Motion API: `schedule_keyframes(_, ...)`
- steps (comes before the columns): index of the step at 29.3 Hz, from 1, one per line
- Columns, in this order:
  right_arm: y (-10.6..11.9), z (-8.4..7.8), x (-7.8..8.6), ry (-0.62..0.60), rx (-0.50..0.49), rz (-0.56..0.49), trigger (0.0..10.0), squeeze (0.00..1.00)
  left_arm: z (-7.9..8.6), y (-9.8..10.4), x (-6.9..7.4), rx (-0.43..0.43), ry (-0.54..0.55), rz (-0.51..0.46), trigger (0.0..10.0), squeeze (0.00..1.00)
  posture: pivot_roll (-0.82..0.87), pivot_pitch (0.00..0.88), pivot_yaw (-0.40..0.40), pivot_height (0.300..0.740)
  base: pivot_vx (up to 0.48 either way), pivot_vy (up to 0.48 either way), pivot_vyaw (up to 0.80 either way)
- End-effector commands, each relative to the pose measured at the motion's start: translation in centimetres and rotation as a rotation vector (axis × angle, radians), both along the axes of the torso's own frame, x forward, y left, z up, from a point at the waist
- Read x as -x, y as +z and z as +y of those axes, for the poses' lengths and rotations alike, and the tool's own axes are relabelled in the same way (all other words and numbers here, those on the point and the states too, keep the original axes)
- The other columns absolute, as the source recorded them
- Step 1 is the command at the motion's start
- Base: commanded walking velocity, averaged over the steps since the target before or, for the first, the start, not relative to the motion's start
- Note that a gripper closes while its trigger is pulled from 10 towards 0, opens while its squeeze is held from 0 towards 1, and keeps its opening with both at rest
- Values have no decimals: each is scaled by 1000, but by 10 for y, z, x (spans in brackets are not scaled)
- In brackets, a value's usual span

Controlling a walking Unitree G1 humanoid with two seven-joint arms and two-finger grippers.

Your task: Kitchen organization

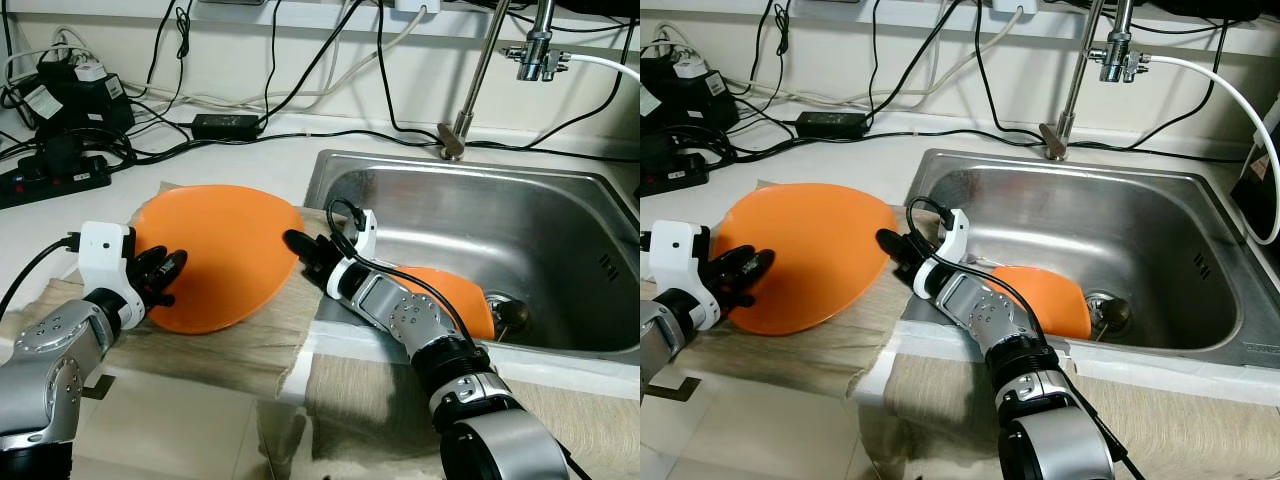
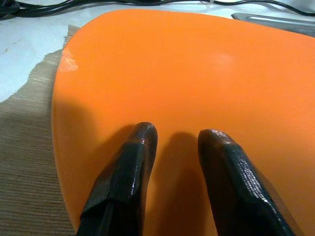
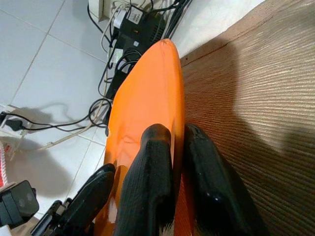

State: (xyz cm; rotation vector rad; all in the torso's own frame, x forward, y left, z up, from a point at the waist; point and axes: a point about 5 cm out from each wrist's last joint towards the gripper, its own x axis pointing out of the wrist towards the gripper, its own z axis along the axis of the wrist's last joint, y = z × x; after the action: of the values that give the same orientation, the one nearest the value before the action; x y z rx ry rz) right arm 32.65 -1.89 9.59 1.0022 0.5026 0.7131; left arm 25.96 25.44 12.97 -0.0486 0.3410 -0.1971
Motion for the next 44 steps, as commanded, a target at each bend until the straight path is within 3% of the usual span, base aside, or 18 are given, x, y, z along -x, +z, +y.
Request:
schedule_keyframes(1,50,84,10,233,126,-212,0,0,1,-43,15,29,37,217,10000,0,214,0,0,740,0,0,0)
schedule_keyframes(25,50,84,10,233,126,-212,0,0,1,-43,15,29,37,217,10000,0,214,0,0,740,0,0,0)
schedule_keyframes(26,36,25,-13,-10,411,-371,0,0,-19,-33,-1,-5,130,40,10000,0,152,0,-47,740,0,0,0)
schedule_keyframes(44,36,25,-13,-10,411,-371,0,0,-19,-33,-1,-5,130,40,10000,0,152,0,-47,740,0,0,0)
